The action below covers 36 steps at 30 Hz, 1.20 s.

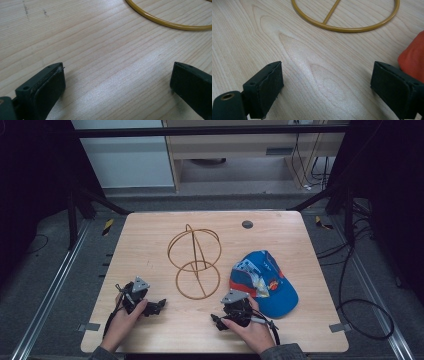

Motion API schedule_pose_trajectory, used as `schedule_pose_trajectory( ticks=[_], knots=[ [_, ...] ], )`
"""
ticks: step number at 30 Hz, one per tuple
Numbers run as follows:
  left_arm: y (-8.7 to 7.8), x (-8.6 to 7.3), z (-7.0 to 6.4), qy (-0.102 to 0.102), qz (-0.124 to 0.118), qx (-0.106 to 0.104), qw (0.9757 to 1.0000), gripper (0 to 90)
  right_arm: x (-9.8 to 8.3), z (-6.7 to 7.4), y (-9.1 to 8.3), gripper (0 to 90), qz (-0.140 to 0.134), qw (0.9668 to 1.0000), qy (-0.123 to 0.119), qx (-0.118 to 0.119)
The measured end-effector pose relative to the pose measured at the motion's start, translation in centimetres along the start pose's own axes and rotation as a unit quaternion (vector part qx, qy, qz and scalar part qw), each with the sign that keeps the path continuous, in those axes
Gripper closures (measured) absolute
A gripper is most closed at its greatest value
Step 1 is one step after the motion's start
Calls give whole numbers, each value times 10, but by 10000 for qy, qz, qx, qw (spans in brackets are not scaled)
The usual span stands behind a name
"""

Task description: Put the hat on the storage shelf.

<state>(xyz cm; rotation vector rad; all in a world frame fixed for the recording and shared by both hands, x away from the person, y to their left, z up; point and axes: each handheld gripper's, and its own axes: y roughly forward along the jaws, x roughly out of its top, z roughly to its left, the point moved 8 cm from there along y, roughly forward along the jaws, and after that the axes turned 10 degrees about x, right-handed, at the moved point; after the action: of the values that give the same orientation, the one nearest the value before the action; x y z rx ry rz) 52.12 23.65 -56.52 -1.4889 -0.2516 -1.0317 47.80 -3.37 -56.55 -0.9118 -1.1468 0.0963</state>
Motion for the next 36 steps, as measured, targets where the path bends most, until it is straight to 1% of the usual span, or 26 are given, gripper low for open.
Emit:
schedule_pose_trajectory(
  ticks=[11,15,16,17,18,20,21,22,23,24,25,27,29,31,32,33,34,36],
  knots=[
    [0,0,0,11,-1,3,10000,0,1,-1,0,109,-10,10000,40,-41],
    [0,0,0,-4,2,-2,10000,0,0,-1,0,104,-20,9999,96,-81],
    [0,0,0,4,0,1,10000,0,0,-1,0,98,-31,9999,145,-86],
    [0,0,0,3,-1,1,10000,0,0,1,0,74,-28,9997,223,0],
    [0,0,0,5,-1,1,10000,0,0,1,0,74,-28,9997,223,0],
    [0,0,0,3,-3,-2,10000,0,3,4,-4,72,102,9994,303,167],
    [0,0,0,6,-2,-10,10000,0,4,4,-7,74,86,9994,290,161],
    [0,0,0,9,-2,-9,10000,0,8,4,-12,72,73,9996,231,165],
    [0,0,0,6,-2,-8,10000,0,13,3,-23,69,156,9997,146,124],
    [0,0,0,6,-2,-8,10000,0,17,1,-29,71,178,9997,130,76],
    [0,0,0,7,-1,-10,10000,0,17,1,-29,71,178,9997,130,76],
    [0,0,-1,1,-5,-7,10000,0,25,-3,-46,71,177,9997,120,72],
    [0,0,-1,5,-5,-7,10000,0,29,-7,-61,72,222,9997,68,38],
    [0,0,-1,11,-5,-12,10000,0,31,-16,-77,81,279,9996,31,-70],
    [0,0,-1,-11,-14,-15,10000,0,32,-21,-85,91,306,9994,50,-119],
    [0,0,-1,0,-9,-15,10000,0,31,-29,-95,97,363,9991,67,-213],
    [0,0,-1,0,-5,-19,10000,0,30,-33,-101,98,420,9987,64,-268],
    [0,0,-1,-2,-2,-17,10000,0,27,-46,-114,106,577,9973,56,-458]
  ],
)
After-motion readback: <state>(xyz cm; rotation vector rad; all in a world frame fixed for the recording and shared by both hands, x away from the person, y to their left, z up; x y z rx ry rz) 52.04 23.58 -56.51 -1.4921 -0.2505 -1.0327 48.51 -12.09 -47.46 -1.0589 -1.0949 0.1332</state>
